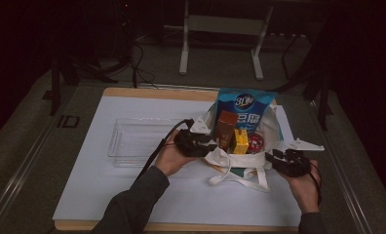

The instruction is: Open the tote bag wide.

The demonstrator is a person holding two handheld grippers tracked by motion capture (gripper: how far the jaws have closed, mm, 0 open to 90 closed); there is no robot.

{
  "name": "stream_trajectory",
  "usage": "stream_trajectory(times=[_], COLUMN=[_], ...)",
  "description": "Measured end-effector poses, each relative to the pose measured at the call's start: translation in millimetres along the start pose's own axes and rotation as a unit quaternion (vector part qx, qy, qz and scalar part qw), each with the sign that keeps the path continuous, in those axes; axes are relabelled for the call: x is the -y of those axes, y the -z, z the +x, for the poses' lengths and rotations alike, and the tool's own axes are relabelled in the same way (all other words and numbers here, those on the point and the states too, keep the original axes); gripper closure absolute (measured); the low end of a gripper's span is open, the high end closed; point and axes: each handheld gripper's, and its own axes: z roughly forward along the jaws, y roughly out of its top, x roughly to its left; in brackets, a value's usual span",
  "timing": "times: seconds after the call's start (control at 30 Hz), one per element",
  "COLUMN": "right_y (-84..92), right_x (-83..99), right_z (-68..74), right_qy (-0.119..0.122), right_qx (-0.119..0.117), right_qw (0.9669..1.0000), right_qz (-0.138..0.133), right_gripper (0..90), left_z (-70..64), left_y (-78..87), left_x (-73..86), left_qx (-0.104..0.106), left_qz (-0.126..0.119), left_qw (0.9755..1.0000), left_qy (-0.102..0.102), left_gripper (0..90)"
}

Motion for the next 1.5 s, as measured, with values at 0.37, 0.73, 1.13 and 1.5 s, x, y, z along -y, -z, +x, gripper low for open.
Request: stream_trajectory(times=[0.37,0.73,1.13,1.5], right_y=[14.9,-6.4,-38.6,-67.9], right_x=[-42.1,-61.3,-54.3,-24.0], right_z=[-18.6,-20.6,-26.4,-46.7], right_qy=[-0.013,-0.004,-0.012,-0.074], right_qx=[0.066,0.089,0.083,0.060], right_qw=[0.9969,0.9955,0.9965,0.9949], right_qz=[-0.041,-0.032,0.003,0.031], right_gripper=[51.8,75.4,88.8,88.9], left_z=[27.3,49.0,69.6,74.1], left_y=[8.1,-24.4,-65.6,-98.3], left_x=[-21.2,-30.1,-13.8,2.3], left_qx=[-0.087,-0.130,-0.144,-0.138], left_qz=[-0.013,0.037,0.110,0.161], left_qw=[0.9960,0.9905,0.9824,0.9760], left_qy=[0.015,0.025,0.045,0.051], left_gripper=[49.9,71.7,87.4,87.8])
